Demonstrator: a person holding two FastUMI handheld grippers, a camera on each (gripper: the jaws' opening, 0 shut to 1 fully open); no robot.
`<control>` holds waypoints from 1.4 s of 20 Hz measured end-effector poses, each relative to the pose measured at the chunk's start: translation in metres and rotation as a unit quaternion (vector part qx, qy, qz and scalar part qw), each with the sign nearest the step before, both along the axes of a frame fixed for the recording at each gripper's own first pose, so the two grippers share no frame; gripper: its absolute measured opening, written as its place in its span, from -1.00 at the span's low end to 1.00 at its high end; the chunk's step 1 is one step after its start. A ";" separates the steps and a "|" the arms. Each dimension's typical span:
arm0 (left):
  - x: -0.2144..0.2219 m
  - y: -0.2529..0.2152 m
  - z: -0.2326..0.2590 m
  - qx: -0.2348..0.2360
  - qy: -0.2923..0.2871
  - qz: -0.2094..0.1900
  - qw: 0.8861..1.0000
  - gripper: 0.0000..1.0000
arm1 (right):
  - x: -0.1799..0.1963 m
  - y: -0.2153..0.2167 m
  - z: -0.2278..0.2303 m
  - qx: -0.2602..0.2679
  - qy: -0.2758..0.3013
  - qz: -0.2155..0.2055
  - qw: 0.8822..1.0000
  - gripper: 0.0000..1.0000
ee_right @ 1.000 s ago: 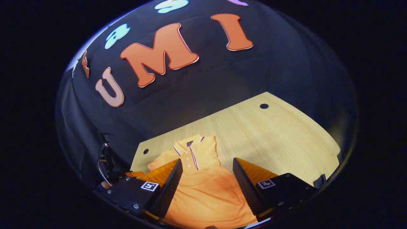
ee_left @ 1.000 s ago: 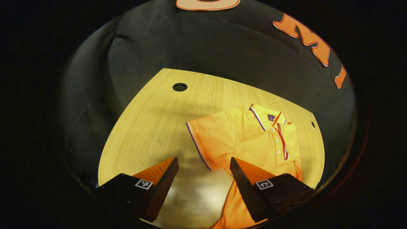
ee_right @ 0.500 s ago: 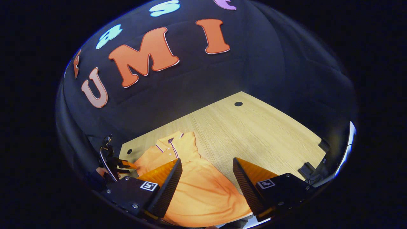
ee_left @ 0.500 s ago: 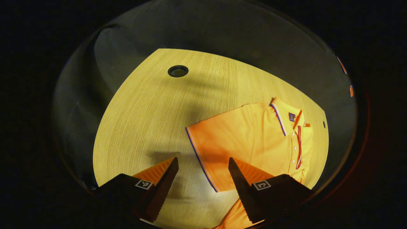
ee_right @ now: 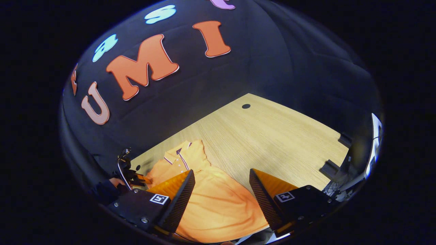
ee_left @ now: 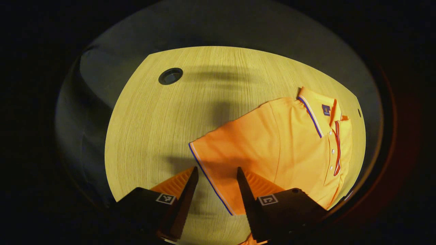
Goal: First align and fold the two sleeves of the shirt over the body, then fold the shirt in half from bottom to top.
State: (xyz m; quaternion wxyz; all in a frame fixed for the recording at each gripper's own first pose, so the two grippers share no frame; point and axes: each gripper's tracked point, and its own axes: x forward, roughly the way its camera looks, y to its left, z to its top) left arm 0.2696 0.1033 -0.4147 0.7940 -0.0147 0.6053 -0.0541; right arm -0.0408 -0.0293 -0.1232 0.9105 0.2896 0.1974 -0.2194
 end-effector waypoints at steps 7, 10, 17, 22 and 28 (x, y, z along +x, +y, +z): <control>0.016 -0.024 0.028 -0.070 -0.075 -0.027 0.994 -0.82 | -0.002 -0.003 0.003 0.001 -0.004 0.000 1.000 0.96; 0.028 -0.042 0.059 -0.084 -0.125 -0.066 0.986 -0.81 | -0.005 -0.004 0.011 0.001 -0.007 -0.001 1.000 0.95; 0.036 -0.118 0.106 -0.136 -0.180 -0.154 0.962 -0.81 | -0.004 -0.002 0.012 0.007 -0.011 0.007 1.000 0.96; 0.024 -0.176 0.109 -0.185 -0.163 -0.187 0.951 -0.73 | -0.005 -0.003 0.011 0.011 -0.007 -0.002 1.000 0.96; 0.004 -0.184 0.142 -0.224 -0.193 -0.184 0.937 0.96 | -0.007 -0.004 0.015 0.003 -0.014 0.004 1.000 0.96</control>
